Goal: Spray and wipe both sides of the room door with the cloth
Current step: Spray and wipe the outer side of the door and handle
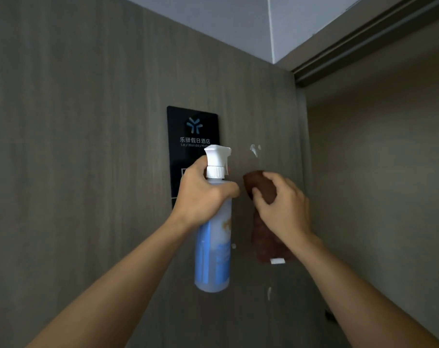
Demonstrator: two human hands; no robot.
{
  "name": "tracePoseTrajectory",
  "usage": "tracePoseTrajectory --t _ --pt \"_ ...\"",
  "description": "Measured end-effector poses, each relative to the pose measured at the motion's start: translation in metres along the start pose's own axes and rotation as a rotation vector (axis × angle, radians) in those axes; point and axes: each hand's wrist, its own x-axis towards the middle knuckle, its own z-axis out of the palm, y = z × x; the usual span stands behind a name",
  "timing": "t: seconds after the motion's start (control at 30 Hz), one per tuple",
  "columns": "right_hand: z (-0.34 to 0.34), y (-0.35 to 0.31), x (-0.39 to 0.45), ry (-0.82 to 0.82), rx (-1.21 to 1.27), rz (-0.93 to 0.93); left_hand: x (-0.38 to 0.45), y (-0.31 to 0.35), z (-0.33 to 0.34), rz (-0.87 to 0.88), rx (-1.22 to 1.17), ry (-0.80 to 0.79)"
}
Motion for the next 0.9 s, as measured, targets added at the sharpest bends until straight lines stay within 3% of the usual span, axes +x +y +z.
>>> tracePoseTrajectory --t 0.23,0.5,0.9 --pt "-0.015 0.044 0.028 0.111 -0.056 0.035 0.021 -0.014 0.024 0.002 0.021 0.002" --pt "-0.011 0.093 0.074 0.148 -0.043 -0.045 0.047 -0.029 0.052 0.032 0.117 0.003" --pt "0.047 0.142 0.167 0.069 0.152 -0.269 0.065 -0.021 0.058 0.055 0.228 0.11"
